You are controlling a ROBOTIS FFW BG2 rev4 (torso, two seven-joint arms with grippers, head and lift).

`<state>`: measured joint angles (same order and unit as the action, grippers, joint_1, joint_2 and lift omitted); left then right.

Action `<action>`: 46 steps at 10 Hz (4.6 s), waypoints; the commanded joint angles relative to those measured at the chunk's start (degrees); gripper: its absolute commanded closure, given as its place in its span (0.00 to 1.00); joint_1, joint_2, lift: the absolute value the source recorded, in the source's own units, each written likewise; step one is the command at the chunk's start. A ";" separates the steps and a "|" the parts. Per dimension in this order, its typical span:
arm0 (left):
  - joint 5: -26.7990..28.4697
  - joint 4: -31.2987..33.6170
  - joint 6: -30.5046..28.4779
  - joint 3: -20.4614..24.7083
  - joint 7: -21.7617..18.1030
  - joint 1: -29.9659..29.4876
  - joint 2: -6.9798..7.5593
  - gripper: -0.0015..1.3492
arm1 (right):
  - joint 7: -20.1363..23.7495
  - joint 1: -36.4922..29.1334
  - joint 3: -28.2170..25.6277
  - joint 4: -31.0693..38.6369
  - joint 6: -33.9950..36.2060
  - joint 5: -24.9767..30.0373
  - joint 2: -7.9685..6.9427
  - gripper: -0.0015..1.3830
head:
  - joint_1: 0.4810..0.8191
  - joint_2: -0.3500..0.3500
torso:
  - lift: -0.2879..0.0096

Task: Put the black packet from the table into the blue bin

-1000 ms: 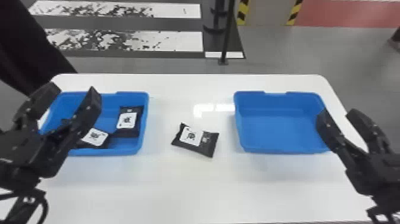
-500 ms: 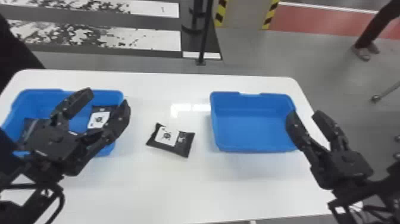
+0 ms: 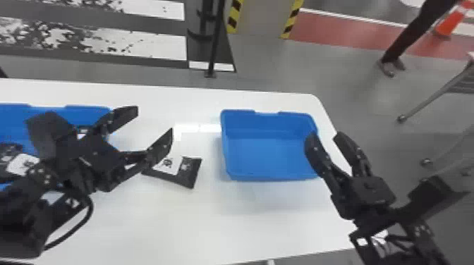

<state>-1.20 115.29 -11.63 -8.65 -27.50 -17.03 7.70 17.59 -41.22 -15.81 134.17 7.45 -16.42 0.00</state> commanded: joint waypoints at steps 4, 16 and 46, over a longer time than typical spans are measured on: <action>4.40 -16.08 -4.40 -11.57 -1.15 11.69 1.35 0.24 | 0.08 1.57 0.73 -1.35 0.00 0.20 -0.05 0.36 | 0.63 0.01 | 0.60; 14.00 -29.44 -10.73 -17.40 -1.94 21.67 0.91 0.90 | 0.25 1.71 0.61 -1.49 0.00 -0.60 -0.05 0.36 | 0.63 0.02 | 0.60; -14.68 22.45 12.62 27.62 14.06 -30.50 -6.21 0.13 | 0.25 -2.23 0.61 0.90 -0.14 -1.63 -0.05 0.36 | 0.63 0.61 | 0.60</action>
<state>-15.54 137.54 0.82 19.19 -13.42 -47.35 1.43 17.84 -43.14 -15.20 134.83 7.31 -18.03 0.00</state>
